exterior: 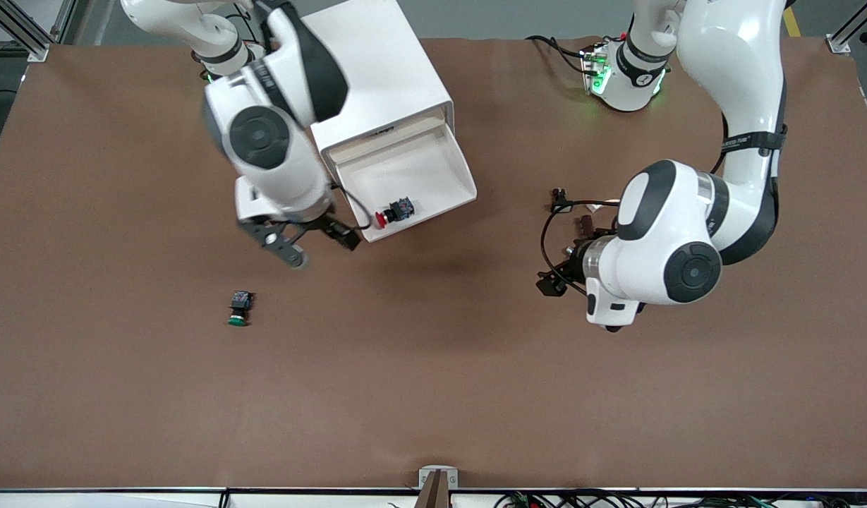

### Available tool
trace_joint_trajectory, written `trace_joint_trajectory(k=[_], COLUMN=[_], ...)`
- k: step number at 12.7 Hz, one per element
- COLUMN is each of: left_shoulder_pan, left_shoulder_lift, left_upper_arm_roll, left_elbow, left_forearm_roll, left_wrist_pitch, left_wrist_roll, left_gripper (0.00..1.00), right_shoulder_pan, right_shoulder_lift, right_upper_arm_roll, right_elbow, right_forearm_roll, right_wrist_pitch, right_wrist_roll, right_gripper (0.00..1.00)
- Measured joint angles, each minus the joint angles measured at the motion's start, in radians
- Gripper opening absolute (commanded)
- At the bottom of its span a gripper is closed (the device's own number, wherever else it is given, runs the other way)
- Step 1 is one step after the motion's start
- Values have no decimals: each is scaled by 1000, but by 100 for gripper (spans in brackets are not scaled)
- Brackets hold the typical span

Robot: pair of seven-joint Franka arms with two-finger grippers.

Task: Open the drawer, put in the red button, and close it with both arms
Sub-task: 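Withdraw the right gripper from the drawer while the left gripper releases, then push the drawer shut into the cabinet with the left gripper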

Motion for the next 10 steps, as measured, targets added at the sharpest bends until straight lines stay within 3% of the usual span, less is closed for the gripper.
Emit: trace_joint_trajectory(k=[10], left_shoulder_pan=[-272], left_shoulder_lift=[37], left_upper_arm_roll=[-6], left_elbow=[-188], left_forearm_roll=[2], left_wrist_pitch=[373], left_wrist_roll=[40], left_gripper=[100], right_shoulder_pan=[-518], right_shoulder_lift=[-56], right_upper_arm_roll=[-11], right_elbow=[4], right_forearm_roll=[-87], right_wrist_pitch=[-105], right_wrist_roll=[-1034], right_gripper=[100])
